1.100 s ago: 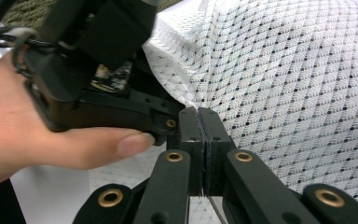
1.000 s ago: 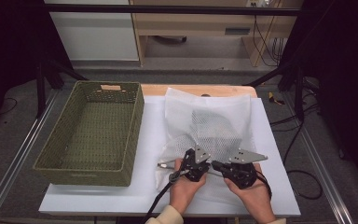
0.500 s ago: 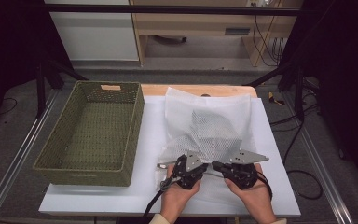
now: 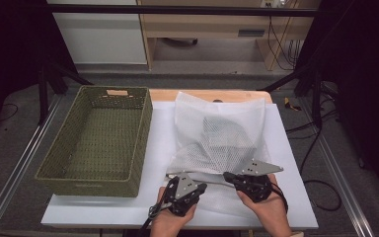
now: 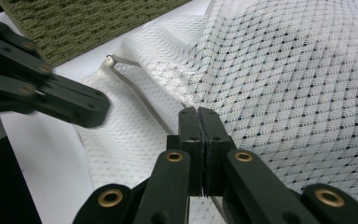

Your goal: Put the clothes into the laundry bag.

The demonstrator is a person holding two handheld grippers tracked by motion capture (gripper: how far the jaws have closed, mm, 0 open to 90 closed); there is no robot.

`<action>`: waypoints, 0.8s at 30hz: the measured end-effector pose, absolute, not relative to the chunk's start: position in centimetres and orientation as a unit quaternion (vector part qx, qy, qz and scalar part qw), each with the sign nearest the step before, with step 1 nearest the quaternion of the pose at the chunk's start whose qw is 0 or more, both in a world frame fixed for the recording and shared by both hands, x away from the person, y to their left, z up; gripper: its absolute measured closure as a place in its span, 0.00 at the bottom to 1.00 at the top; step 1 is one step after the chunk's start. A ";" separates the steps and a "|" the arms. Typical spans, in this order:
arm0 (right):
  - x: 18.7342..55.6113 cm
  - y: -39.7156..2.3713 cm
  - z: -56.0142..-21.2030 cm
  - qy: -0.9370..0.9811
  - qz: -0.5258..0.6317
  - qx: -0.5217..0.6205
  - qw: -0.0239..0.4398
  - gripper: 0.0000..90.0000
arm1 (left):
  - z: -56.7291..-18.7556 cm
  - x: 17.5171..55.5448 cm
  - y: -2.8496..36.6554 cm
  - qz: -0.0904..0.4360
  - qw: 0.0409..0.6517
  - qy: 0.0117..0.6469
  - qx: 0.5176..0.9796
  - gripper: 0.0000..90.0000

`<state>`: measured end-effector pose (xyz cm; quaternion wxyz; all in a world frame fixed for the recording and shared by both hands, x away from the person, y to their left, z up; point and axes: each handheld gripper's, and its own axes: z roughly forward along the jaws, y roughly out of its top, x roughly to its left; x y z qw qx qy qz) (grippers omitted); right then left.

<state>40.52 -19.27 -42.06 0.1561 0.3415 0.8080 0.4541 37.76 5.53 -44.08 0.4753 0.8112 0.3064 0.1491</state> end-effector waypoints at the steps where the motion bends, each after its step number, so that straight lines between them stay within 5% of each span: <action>1: 40.5 -19.3 -42.1 0.808 0.454 0.341 0.156 1.00 | -44.0 37.5 5.9 0.152 0.476 0.307 0.810 1.00; 8: 40.5 -19.5 -42.2 0.808 0.453 0.343 0.156 1.00 | -43.1 36.3 9.1 0.195 0.474 0.323 0.796 0.99; 13: 40.5 -19.8 -42.2 0.806 0.454 0.345 0.155 1.00 | -42.9 36.2 11.4 0.241 0.459 0.358 0.777 0.75; 24: 40.7 -20.3 -42.4 0.806 0.452 0.350 0.154 0.99 | -46.7 37.2 12.5 0.220 0.391 0.406 0.796 0.50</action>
